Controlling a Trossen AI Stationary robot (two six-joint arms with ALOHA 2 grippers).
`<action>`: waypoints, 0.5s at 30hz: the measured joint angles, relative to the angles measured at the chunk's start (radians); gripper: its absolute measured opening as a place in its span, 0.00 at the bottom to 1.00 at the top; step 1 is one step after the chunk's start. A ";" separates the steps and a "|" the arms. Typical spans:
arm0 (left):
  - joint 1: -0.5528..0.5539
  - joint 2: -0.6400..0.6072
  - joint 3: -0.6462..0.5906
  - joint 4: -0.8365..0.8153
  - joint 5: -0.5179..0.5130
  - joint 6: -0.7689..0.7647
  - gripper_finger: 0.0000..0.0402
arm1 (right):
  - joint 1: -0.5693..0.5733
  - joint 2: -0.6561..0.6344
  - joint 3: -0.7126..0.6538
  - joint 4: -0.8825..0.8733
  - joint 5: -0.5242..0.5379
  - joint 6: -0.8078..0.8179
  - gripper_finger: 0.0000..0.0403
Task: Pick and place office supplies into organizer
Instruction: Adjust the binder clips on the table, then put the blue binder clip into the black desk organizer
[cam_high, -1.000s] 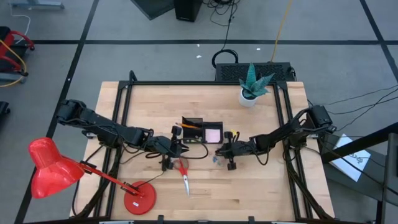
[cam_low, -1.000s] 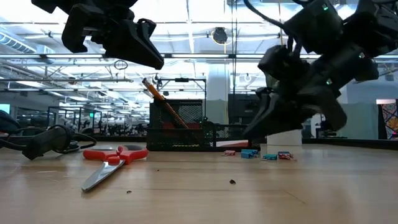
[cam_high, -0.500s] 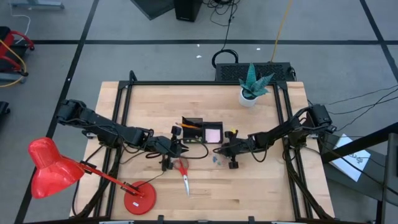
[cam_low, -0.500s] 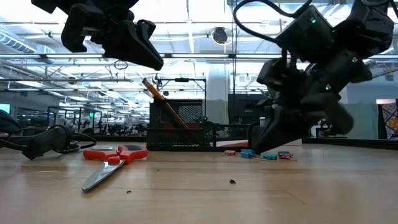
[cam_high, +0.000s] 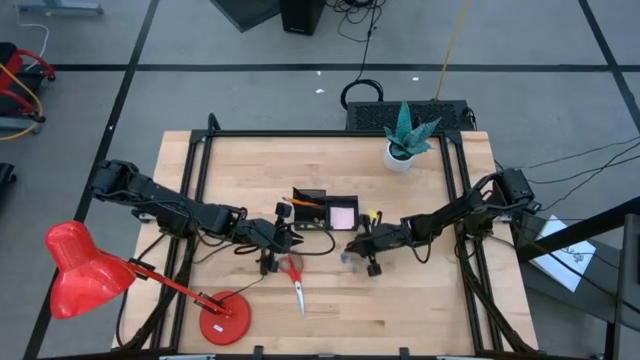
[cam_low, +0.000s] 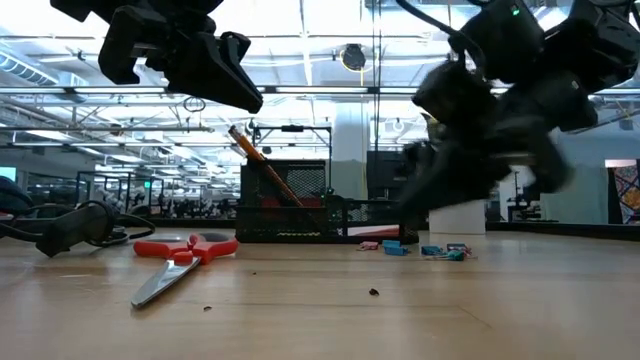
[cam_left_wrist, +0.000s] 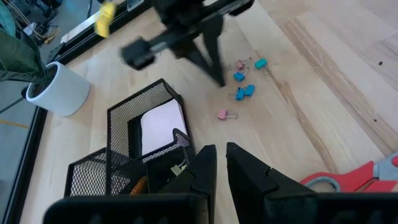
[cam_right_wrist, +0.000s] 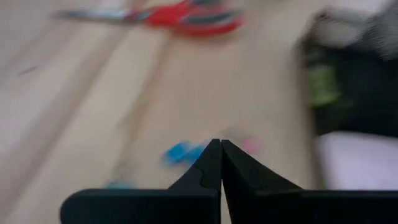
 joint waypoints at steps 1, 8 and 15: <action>0.000 0.000 0.000 0.000 0.000 0.000 0.12 | 0.000 0.000 0.000 0.024 0.046 -0.012 0.00; 0.000 0.000 0.000 0.000 0.000 0.001 0.12 | -0.031 0.000 0.000 0.015 -0.033 -0.033 0.00; 0.000 0.000 0.000 0.001 0.000 0.007 0.12 | -0.041 0.004 0.001 0.012 -0.073 -0.010 0.00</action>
